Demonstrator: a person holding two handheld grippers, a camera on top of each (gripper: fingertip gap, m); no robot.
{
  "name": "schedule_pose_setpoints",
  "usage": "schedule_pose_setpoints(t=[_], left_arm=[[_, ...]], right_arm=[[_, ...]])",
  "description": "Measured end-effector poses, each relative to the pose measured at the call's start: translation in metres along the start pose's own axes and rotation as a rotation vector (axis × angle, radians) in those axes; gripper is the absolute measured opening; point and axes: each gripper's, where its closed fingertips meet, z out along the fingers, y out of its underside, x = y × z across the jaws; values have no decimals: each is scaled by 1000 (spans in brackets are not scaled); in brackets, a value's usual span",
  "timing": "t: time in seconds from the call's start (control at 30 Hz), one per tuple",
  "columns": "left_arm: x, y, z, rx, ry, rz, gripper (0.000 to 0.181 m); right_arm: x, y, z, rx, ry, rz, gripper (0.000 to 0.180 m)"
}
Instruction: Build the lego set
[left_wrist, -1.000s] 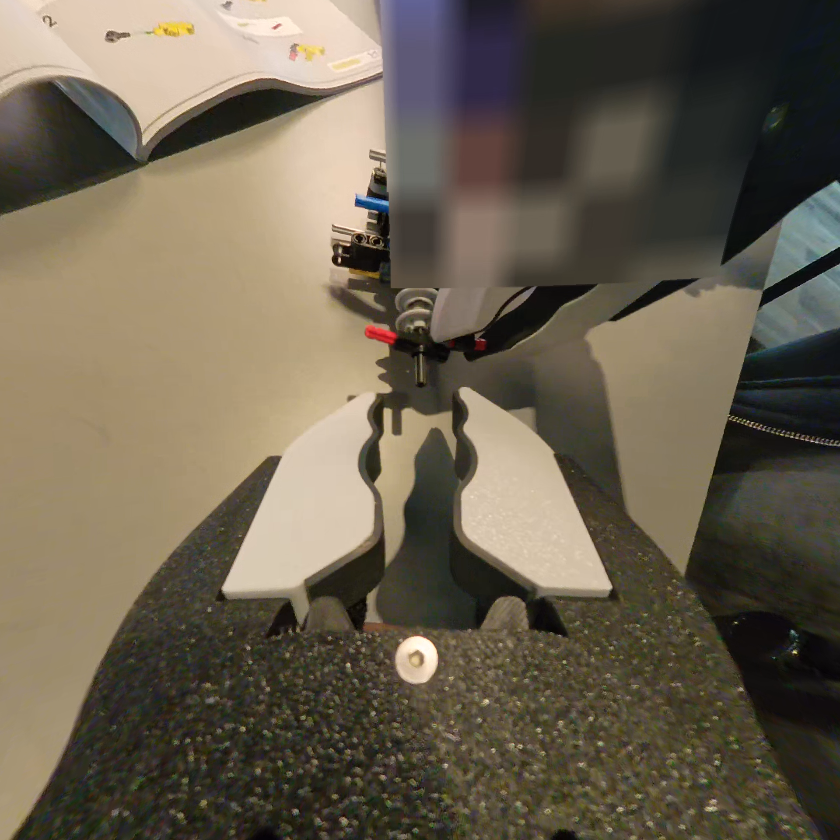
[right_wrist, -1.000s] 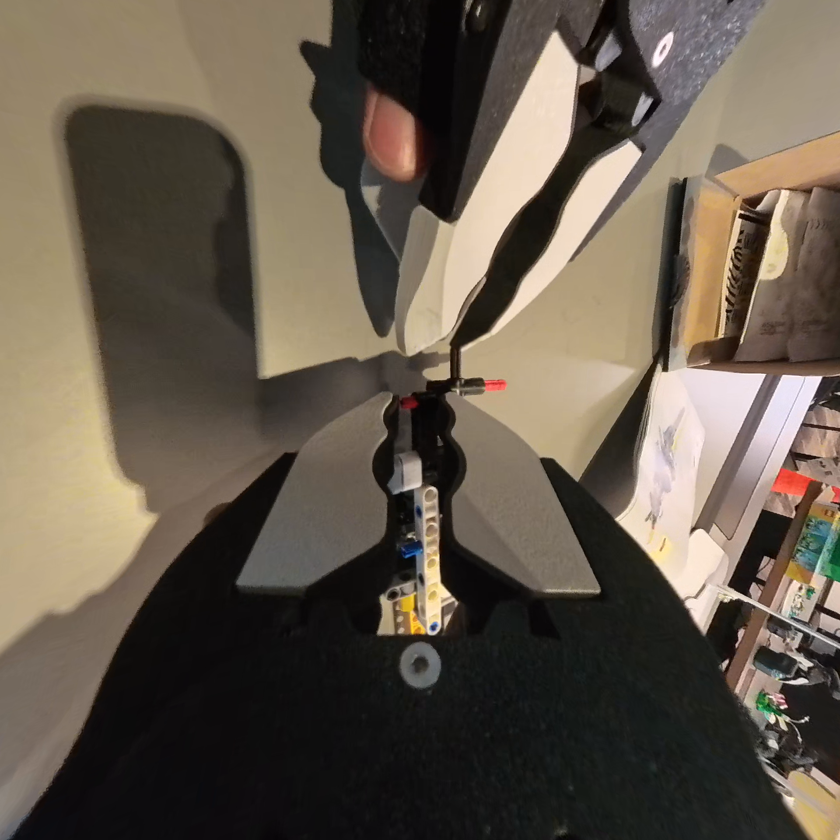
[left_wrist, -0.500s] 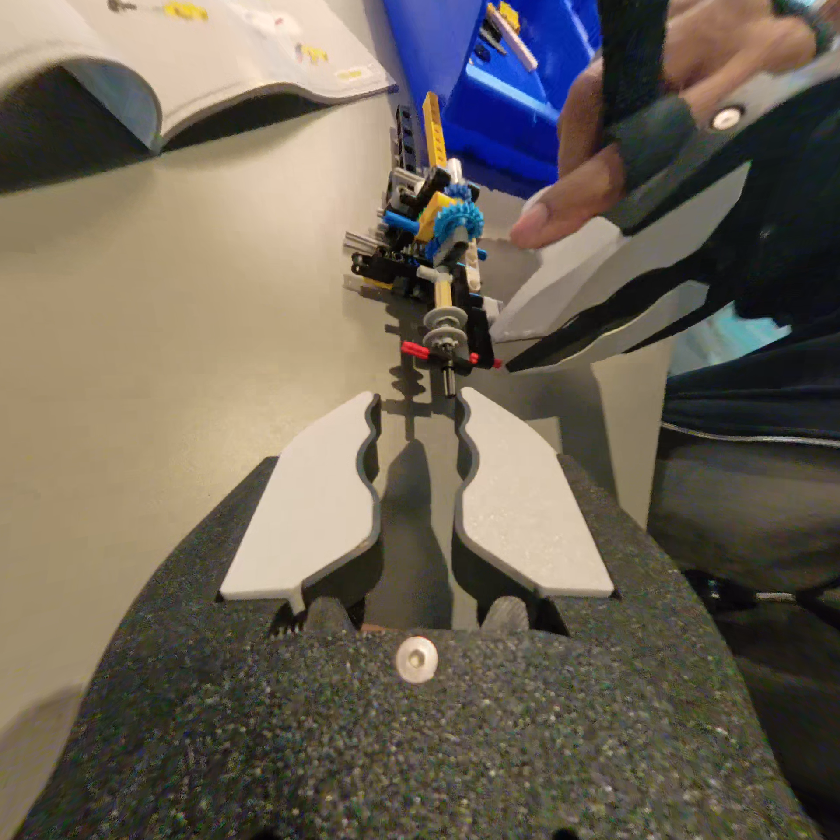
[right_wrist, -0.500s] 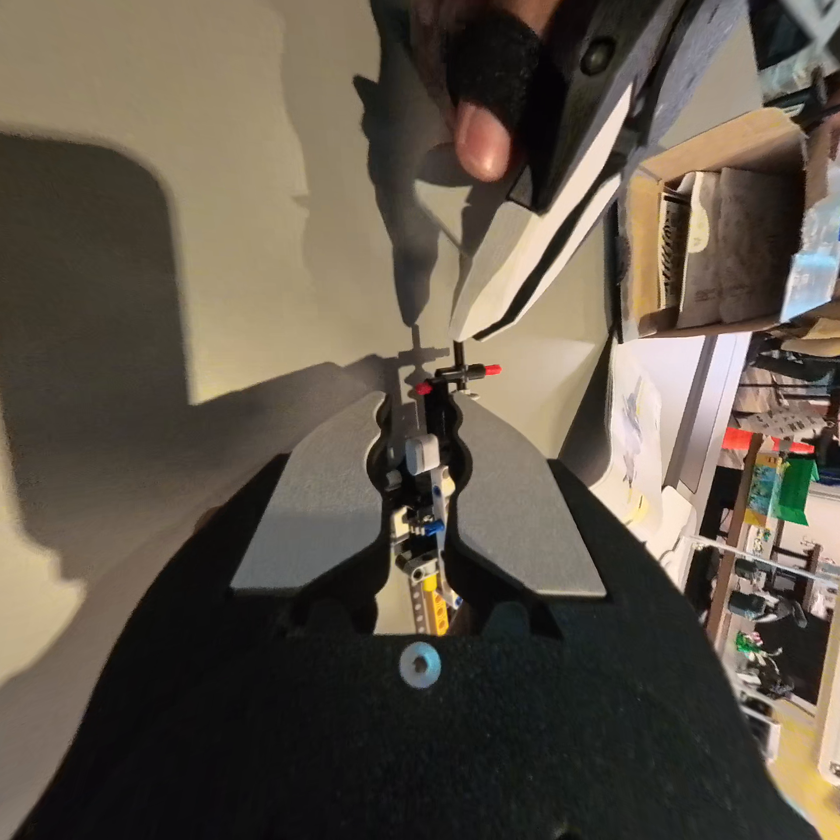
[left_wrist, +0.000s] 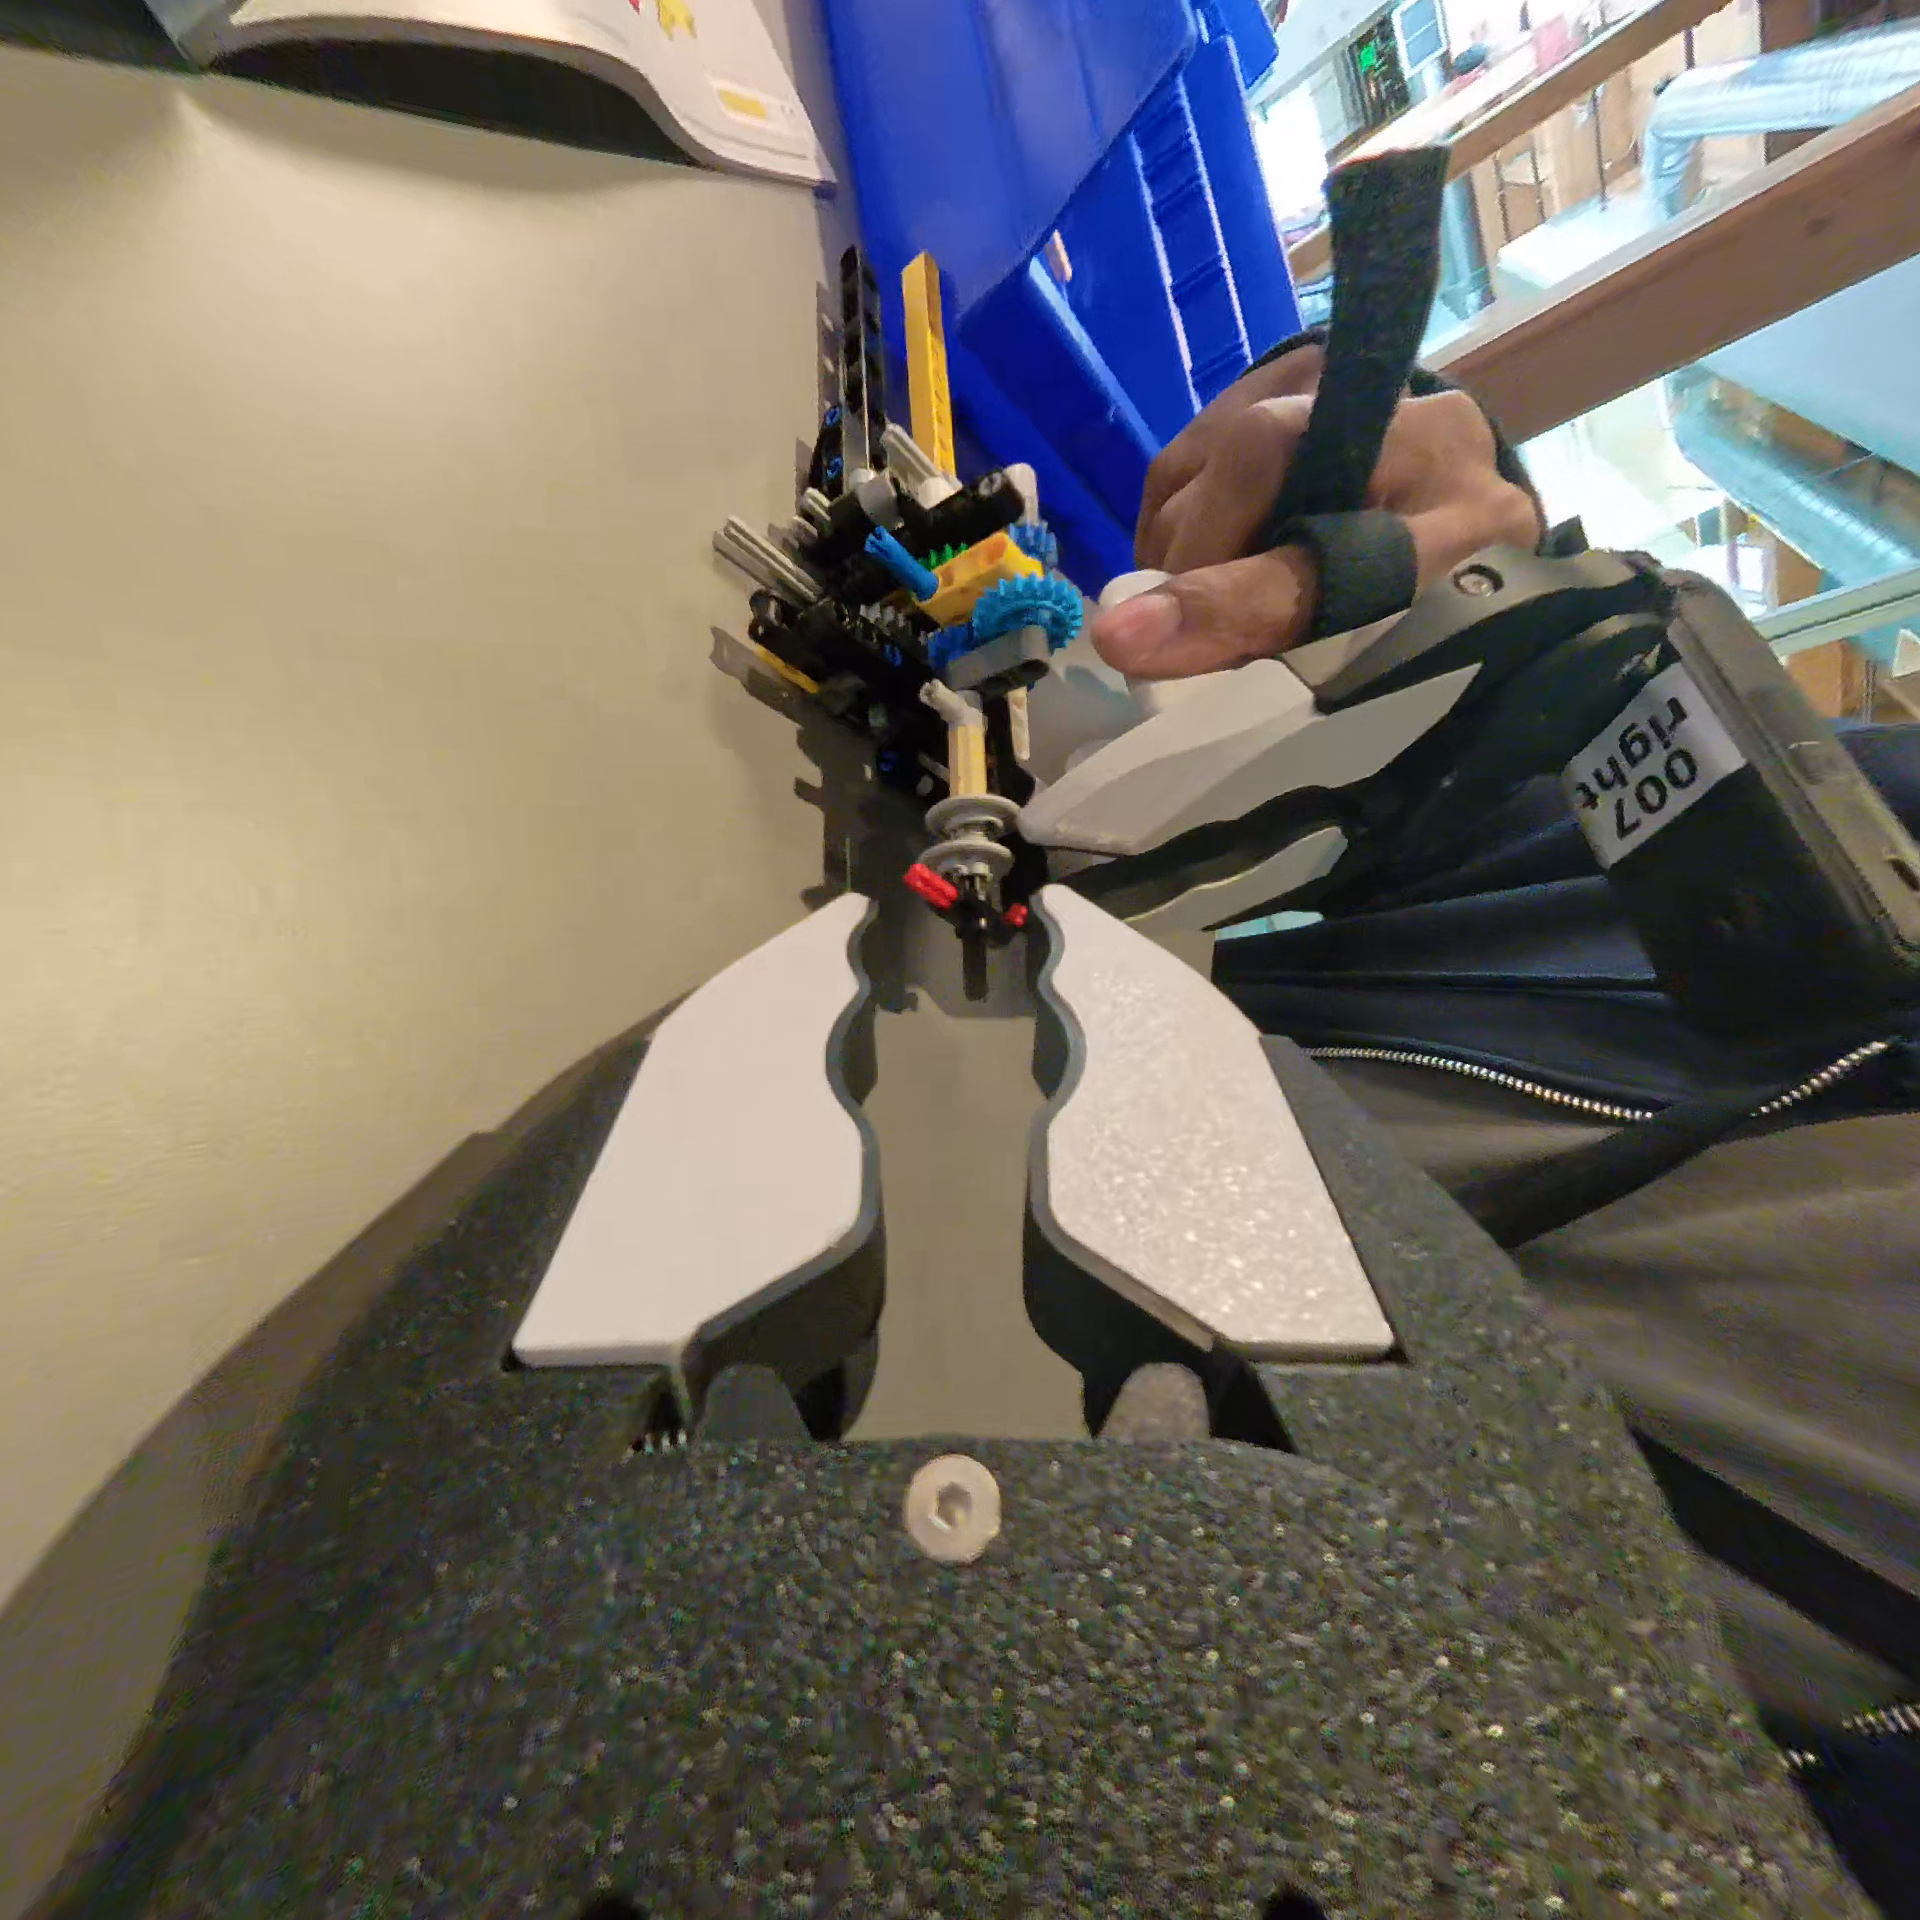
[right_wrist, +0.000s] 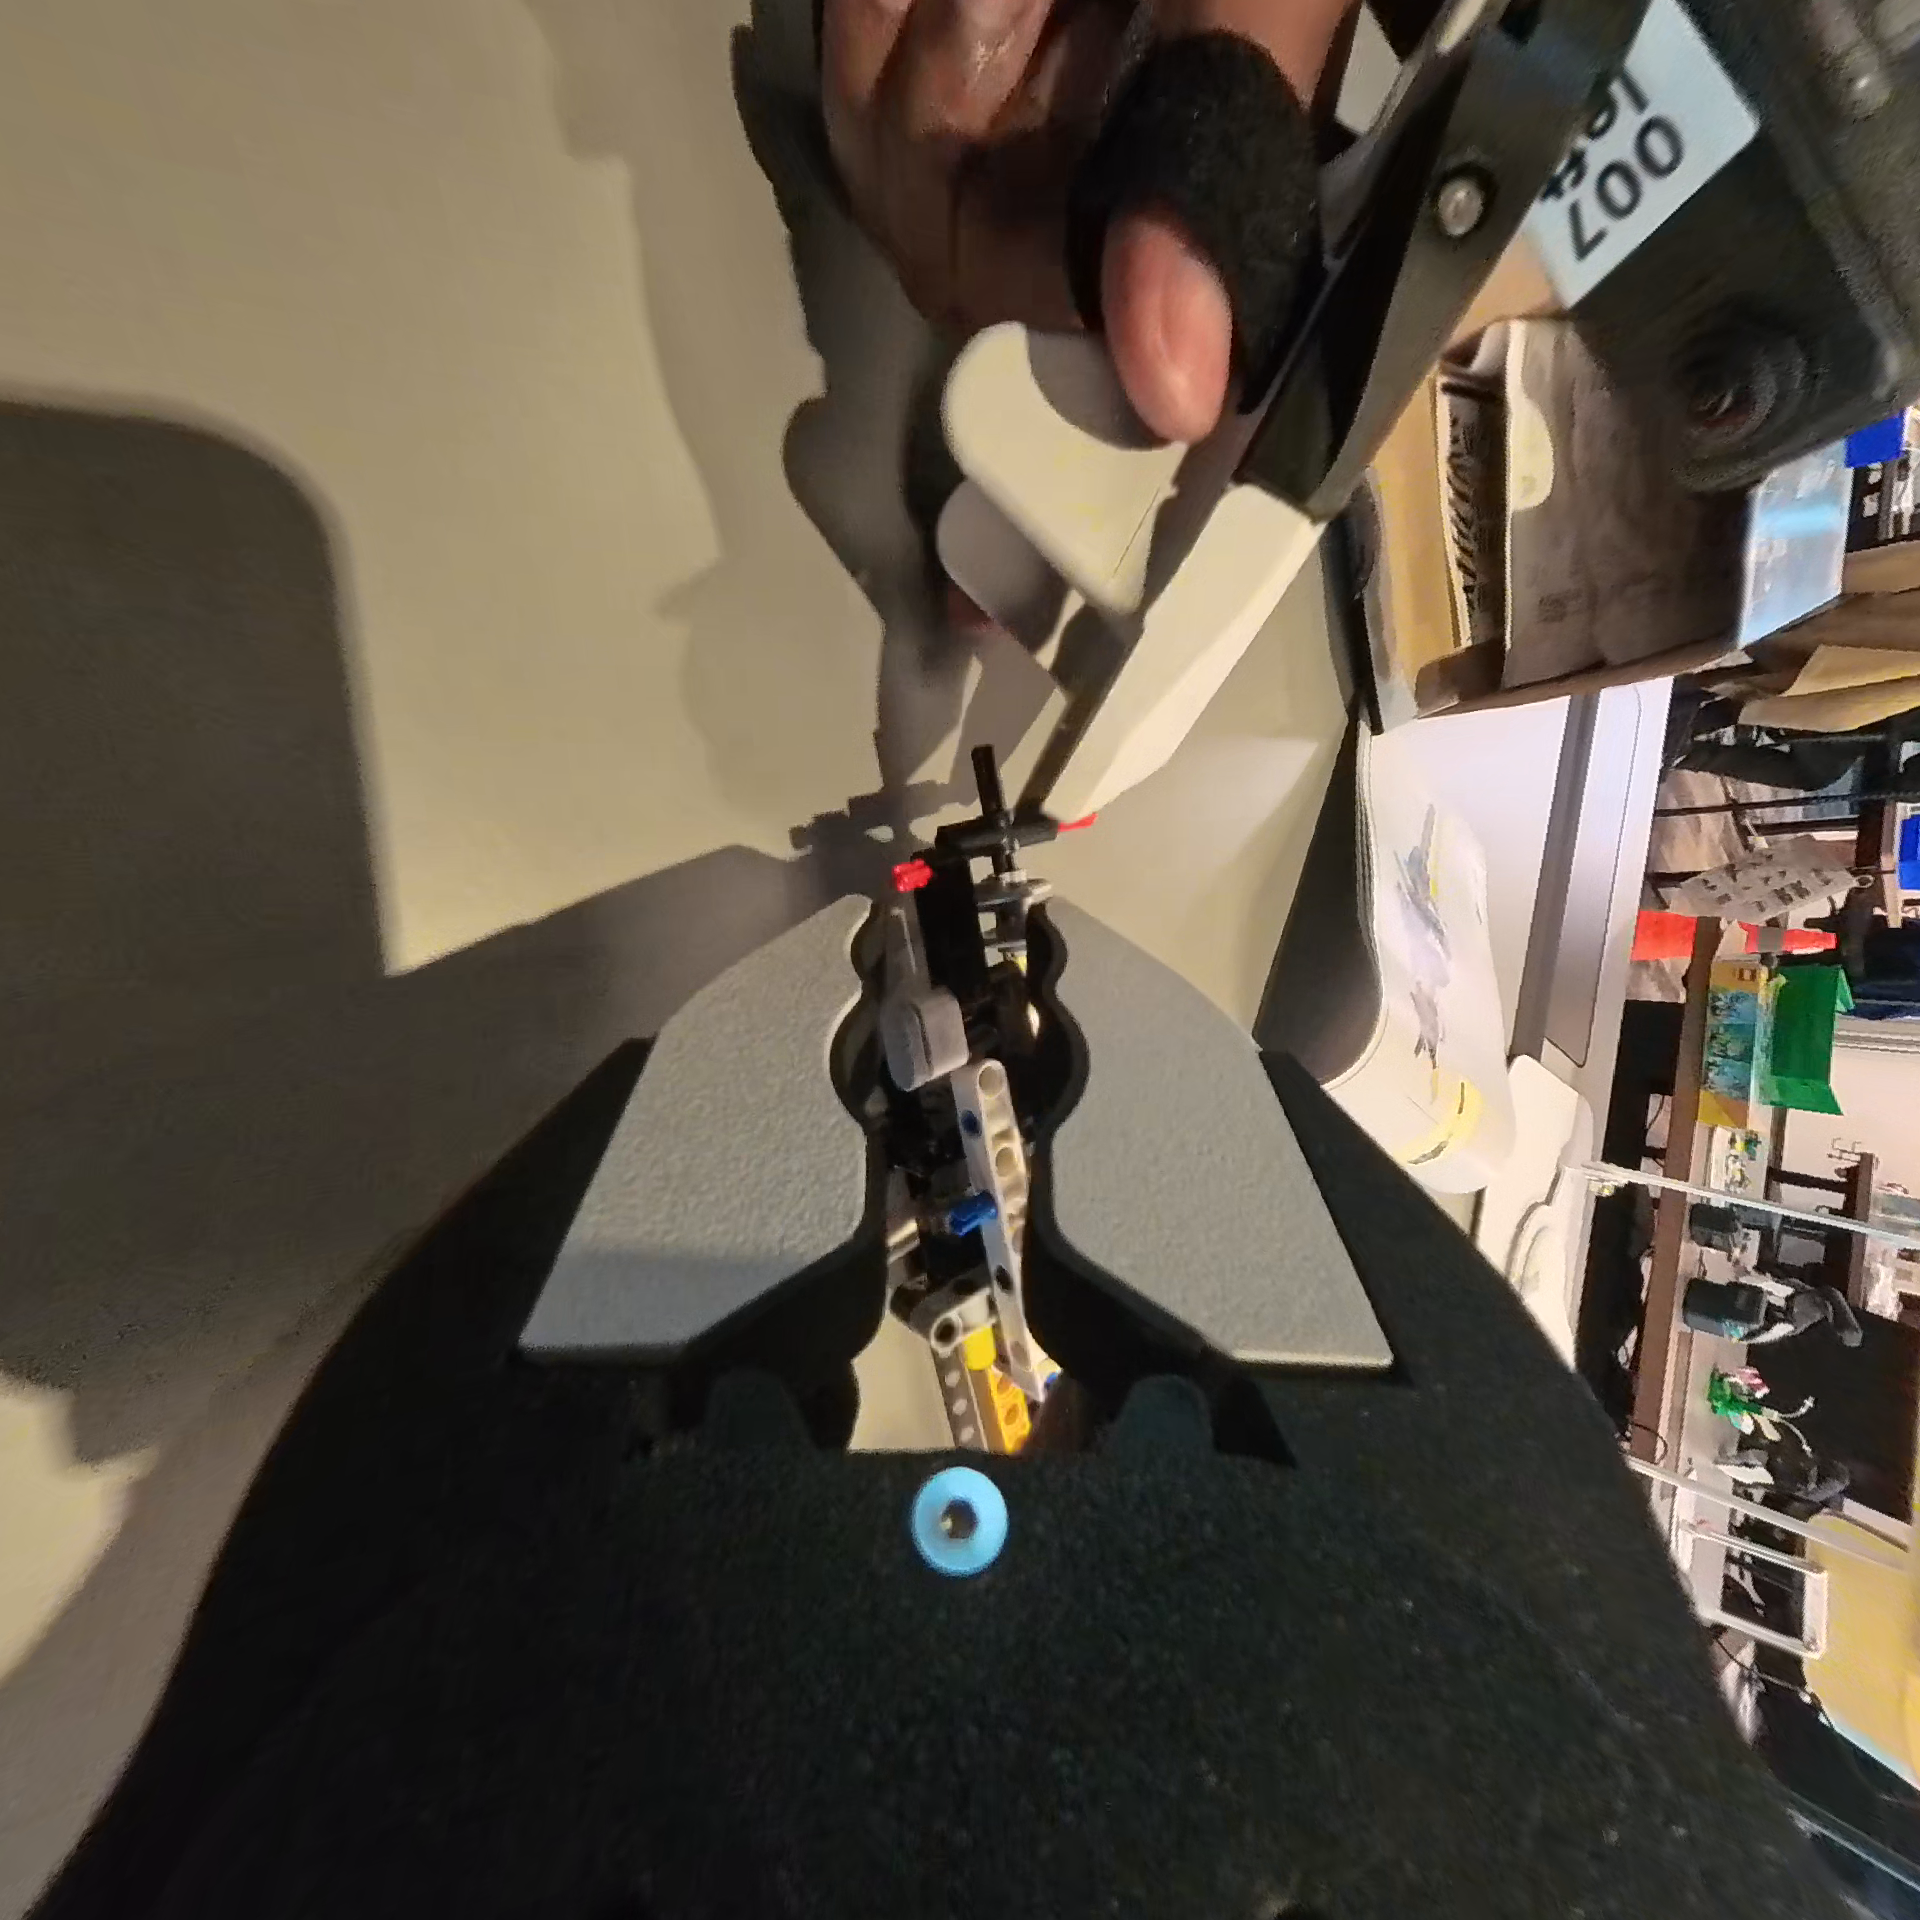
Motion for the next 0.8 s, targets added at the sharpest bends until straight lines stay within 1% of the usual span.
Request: schedule_pose_setpoints(t=[0.13, 0.2, 0.53, 0.8], left_arm=[[1, 1, 6, -16, 11, -35, 12], [1, -2, 8, -4, 21, -65, 8], [1, -5, 10, 18, 61, -168, 8], [1, -6, 10, 32, 105, -249, 7]], right_arm=[[1, 1, 3, 6, 23, 5, 24], [0, 2, 3, 8, 33, -4, 23], [1, 5, 3, 43, 112, -39, 12], [1, 6, 3, 76, 205, -94, 11]])
